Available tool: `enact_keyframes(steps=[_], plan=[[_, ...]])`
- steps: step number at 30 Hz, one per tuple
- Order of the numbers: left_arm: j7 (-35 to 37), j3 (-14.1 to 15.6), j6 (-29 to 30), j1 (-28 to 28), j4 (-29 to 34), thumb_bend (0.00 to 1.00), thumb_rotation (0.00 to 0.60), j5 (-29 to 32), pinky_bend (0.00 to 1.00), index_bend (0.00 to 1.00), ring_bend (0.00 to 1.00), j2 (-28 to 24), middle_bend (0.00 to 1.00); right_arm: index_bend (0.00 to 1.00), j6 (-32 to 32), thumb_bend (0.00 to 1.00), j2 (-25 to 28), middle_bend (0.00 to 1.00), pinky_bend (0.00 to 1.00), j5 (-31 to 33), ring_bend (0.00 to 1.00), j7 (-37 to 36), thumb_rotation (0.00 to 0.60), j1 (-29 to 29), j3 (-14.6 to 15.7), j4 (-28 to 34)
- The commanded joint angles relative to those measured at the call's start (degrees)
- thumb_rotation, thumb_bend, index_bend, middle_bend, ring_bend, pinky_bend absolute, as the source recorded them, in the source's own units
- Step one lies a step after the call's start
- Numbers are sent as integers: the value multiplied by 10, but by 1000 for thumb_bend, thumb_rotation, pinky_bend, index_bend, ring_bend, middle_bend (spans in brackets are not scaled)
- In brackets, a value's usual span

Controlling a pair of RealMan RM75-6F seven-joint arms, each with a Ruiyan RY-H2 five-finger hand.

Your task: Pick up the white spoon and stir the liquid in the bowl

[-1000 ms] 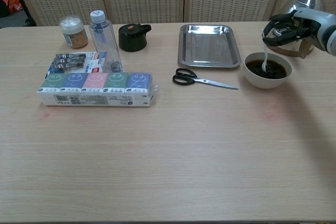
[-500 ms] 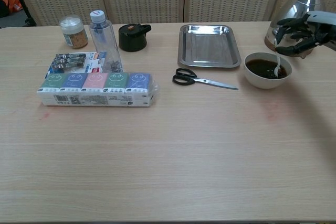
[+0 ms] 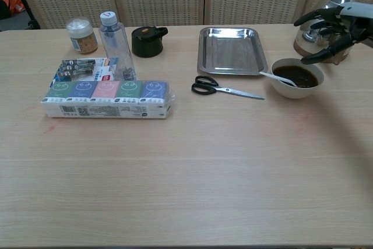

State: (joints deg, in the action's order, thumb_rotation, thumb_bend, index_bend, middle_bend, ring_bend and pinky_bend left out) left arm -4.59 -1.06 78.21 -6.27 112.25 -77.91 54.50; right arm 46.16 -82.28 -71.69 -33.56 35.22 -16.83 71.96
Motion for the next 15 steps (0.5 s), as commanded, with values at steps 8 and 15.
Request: enact_keyframes(steps=[8,15], plan=[[-2,7,13,7,-1,0,600,-20,0,0,0,0,0,172,169,0,44,0,0,-107,0,180,600,-45,45,-19],[-16,12,33,18,-2,0,600,-37,0,0,0,9,0,171,340,0,61,0,0,-194,0,287,600,-117,93,-40]])
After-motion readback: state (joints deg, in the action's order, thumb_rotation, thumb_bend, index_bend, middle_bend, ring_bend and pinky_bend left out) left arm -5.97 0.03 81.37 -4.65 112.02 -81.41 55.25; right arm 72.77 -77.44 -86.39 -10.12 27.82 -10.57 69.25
